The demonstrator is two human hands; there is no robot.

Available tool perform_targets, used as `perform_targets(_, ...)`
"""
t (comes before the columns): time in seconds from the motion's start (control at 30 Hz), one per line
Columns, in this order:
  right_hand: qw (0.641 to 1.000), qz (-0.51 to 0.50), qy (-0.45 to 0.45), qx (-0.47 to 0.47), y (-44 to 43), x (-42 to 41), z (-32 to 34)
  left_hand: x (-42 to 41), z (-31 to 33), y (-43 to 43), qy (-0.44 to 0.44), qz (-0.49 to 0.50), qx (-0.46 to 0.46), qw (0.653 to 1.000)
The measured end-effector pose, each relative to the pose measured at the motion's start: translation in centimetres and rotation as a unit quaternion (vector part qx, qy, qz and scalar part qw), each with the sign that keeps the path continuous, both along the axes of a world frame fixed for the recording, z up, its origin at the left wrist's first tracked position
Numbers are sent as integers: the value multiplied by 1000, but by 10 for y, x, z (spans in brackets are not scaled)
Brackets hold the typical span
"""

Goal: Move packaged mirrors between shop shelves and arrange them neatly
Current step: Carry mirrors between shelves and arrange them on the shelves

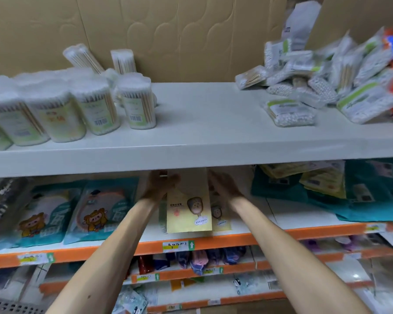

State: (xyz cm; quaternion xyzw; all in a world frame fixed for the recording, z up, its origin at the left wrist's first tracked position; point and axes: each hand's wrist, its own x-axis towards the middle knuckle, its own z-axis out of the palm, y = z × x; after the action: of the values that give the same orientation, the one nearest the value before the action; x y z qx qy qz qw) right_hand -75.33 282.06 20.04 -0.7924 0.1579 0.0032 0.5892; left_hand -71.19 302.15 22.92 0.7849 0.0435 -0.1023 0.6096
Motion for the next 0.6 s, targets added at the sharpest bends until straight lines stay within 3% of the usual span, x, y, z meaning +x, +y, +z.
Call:
perform_targets(0.13, 999, -41, -7, -1, 3, -11, 11, -14, 4, -21, 0, -36, 17, 999)
perform_targets(0.33, 987, -152, 45, -14, -17, -18, -14, -9, -9, -9, -6, -15, 25, 1000)
perform_targets(0.47, 981, -179, 63, -49, -34, -13, -29, 4, -14, 20, -106, 13, 113, 988)
perform_targets(0.6, 985, -148, 60, -66, -34, 3, -55, 18, -34, 50, -233, -10, 264, 936)
